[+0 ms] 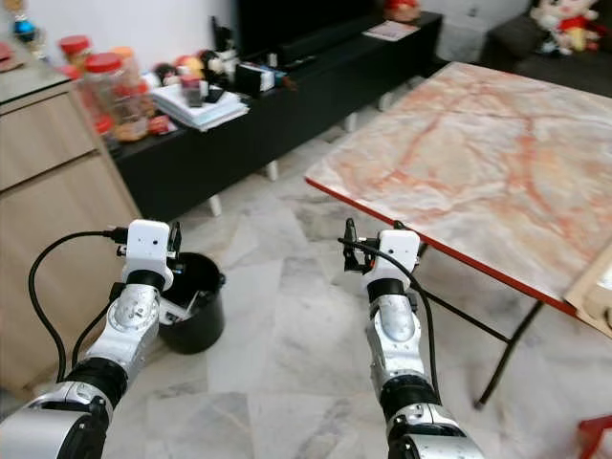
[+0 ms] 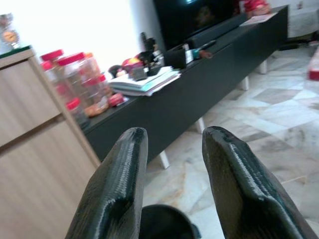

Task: Picking trash to rubbish bin

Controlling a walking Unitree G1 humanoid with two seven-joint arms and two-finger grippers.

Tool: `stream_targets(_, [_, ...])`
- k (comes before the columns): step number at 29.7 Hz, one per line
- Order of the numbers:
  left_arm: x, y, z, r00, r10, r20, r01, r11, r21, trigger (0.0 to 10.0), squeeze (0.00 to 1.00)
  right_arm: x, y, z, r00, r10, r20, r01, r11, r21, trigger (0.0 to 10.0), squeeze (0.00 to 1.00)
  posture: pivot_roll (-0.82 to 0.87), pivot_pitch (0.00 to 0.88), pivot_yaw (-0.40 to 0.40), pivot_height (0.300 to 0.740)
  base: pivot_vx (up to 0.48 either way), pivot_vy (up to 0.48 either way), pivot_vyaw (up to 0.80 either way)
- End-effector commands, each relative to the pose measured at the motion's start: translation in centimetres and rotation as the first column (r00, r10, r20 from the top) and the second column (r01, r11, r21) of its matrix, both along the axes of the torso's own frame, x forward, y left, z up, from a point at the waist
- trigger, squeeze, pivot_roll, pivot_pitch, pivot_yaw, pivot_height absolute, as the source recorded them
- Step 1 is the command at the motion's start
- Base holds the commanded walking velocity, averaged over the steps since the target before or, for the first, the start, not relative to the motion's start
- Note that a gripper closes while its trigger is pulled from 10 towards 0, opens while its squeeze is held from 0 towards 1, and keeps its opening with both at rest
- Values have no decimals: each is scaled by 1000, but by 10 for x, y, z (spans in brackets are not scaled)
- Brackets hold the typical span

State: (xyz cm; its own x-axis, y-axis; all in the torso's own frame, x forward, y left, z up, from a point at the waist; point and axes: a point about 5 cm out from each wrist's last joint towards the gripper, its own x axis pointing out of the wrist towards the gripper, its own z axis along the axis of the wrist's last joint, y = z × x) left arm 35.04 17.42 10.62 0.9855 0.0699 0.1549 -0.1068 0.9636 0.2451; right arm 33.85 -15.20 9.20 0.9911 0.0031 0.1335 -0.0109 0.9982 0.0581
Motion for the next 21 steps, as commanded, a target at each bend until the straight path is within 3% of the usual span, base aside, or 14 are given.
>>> stream_targets(1, [3,1,7,1000,11,20,-11,1000,21,10000,0,2,6,7,999,12,38,-12,1000,-11,10000,0,-120,0,37,740,0,-352,-800])
stream_targets(5, [4,2,8,1000,21,21,-21,1000,15,10000,0,2,10,9,999,24,45,-23,1000,-21,10000,0,-117,0,35,740,0,-448,-800])
stream_targets(21, [8,4,14,999,30,36,-30,999,-12,10000,0,4,13,13,998,34,52,-32,999,-42,10000,0,-110,0,28,740,0,0,-800])
